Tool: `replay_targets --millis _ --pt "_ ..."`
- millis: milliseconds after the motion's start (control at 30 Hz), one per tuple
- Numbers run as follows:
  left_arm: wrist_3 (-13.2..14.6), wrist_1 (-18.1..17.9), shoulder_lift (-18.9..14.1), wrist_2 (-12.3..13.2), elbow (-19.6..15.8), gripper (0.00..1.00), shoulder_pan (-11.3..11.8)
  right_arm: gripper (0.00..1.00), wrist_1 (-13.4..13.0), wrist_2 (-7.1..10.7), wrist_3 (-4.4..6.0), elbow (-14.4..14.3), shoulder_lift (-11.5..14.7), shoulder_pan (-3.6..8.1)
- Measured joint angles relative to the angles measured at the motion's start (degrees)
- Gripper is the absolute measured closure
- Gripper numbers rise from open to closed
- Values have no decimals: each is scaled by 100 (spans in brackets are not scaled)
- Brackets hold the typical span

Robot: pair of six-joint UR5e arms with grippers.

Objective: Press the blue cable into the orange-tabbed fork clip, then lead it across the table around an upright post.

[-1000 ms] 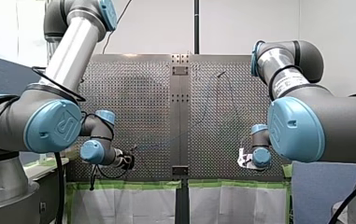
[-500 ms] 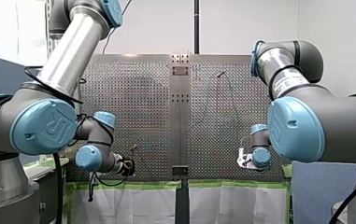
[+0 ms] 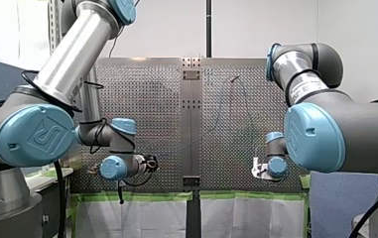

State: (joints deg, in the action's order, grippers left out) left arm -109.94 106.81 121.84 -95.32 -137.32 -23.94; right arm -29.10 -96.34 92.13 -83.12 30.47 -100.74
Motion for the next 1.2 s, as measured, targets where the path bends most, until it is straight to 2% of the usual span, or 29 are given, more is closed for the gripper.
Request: replay_targets --millis 167,333,600,1200 --pt "-207 -237 0 -238 111 2 -237 100 6 0 0 1 0 -1" --pt "-220 -453 1 -495 127 2 -493 100 -4 -2 10 1 0 -23" --pt "42 -220 0 -870 129 2 -870 100 -16 -2 32 1 0 -39" --pt "106 -156 0 -939 129 2 -938 100 -18 0 27 1 -1 -47"
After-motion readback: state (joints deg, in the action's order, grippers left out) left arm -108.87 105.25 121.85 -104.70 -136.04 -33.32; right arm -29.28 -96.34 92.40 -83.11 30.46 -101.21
